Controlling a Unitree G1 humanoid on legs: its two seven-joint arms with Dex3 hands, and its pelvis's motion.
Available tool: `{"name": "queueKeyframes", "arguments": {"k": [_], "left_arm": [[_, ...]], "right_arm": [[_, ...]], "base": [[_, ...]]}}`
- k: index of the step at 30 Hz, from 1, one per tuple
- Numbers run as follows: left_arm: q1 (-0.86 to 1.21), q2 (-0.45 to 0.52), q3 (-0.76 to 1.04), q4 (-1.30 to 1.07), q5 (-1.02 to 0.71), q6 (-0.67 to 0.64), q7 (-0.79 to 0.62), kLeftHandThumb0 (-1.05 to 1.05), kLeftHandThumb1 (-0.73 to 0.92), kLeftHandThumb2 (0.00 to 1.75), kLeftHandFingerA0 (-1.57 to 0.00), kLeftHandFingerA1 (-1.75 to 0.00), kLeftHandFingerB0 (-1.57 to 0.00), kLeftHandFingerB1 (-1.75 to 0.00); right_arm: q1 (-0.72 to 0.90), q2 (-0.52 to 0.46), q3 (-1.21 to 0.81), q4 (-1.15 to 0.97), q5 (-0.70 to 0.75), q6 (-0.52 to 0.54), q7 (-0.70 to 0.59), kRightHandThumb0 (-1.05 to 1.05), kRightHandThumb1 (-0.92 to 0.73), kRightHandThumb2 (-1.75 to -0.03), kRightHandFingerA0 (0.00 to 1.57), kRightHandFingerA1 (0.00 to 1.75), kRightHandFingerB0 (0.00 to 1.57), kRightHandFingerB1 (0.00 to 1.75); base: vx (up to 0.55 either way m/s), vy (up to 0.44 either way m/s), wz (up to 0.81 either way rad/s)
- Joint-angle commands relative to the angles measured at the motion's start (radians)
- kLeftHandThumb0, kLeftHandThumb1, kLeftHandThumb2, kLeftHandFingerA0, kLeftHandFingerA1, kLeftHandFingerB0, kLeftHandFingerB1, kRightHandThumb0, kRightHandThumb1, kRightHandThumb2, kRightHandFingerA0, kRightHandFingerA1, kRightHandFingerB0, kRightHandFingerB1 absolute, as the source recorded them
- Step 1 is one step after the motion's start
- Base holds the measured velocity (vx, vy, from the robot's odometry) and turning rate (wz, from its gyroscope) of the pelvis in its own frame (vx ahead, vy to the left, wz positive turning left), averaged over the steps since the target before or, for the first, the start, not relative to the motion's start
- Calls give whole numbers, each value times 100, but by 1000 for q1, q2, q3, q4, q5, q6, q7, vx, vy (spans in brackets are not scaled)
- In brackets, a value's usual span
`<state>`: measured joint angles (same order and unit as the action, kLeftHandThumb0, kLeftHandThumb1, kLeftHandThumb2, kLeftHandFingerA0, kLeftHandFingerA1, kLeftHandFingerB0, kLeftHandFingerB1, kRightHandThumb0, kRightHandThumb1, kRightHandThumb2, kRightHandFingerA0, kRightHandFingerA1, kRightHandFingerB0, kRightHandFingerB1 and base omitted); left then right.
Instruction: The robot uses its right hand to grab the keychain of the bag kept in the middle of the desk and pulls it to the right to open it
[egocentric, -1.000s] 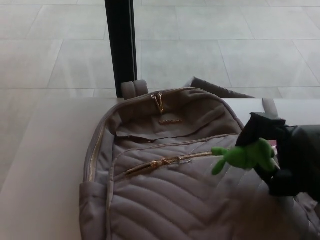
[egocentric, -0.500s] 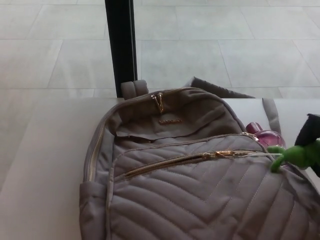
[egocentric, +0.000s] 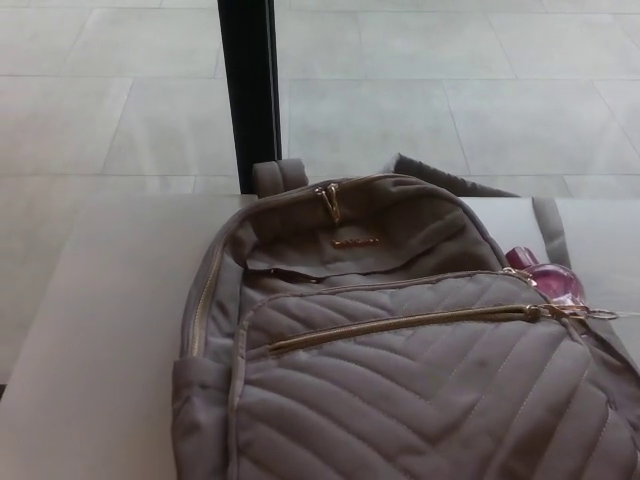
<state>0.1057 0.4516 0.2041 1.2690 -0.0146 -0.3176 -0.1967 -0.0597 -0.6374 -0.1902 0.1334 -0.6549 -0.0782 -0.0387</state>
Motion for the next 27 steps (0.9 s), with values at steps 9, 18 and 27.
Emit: {"name": "queueKeyframes", "arguments": {"k": [9,18,27], "left_arm": [[8,1,6,6,-5,15,-8,-90,78,93,-66,-69,-31,-50],[11,1,0,15,4,12,-6,-84,77,117,-60,-68,-39,-56],[16,2,-9,14,12,27,-3,-80,79,117,-59,-67,-38,-57]], "right_arm": [[132,-99,-20,-89,100,30,204,-77,-45,-85,10,48,0,13],[200,-133,-99,-124,271,97,372,-94,-61,-59,0,0,0,0],[285,-101,-350,12,371,143,313,-105,-69,-62,0,0,0,0]], "base": [[0,0,0],[0,0,0],[0,0,0]]}}
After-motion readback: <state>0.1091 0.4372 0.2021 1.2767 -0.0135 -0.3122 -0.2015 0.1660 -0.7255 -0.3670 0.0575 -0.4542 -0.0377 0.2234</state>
